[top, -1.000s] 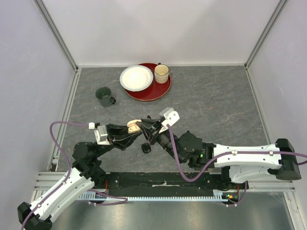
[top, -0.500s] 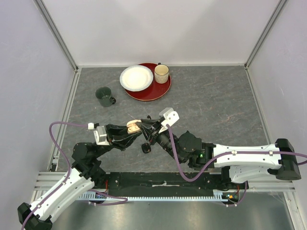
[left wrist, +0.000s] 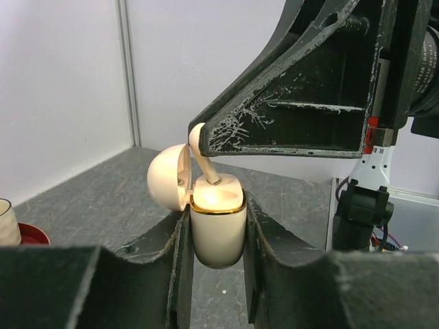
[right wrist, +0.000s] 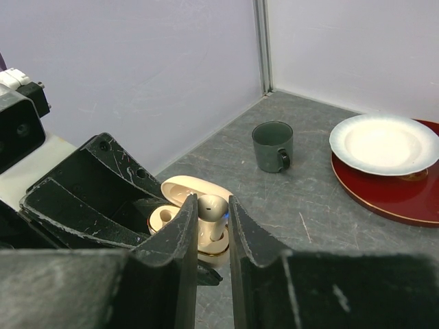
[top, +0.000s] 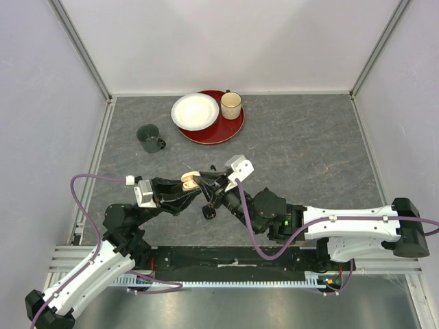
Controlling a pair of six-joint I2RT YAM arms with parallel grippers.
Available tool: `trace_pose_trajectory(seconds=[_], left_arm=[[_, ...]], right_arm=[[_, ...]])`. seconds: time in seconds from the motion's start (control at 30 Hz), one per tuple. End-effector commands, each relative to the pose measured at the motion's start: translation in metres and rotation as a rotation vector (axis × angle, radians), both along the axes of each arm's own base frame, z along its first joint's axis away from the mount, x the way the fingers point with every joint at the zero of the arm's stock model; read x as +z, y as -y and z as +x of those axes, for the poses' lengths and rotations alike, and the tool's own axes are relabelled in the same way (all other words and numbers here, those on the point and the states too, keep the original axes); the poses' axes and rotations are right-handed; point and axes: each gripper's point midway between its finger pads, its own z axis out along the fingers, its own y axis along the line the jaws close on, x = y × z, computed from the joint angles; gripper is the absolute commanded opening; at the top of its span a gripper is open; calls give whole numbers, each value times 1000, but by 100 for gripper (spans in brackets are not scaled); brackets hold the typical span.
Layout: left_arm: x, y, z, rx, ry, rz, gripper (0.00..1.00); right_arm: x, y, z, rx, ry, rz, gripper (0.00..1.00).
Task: Insert the wireless bluetooth earbuds into the charging case
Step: Place the earbud in the charging case.
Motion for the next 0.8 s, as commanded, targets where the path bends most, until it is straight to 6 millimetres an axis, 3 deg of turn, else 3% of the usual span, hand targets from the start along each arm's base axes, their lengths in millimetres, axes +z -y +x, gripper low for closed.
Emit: trace_pose_trajectory(seconds=[0.0,0.77], left_arm=[[26,-8,-5,10,51,-79,2],[27,-14,5,71,31,-107,2]], right_arm=[[-5,0,1,-16,20,-58,0],[-15,-9,-10,43,52,-109,0]])
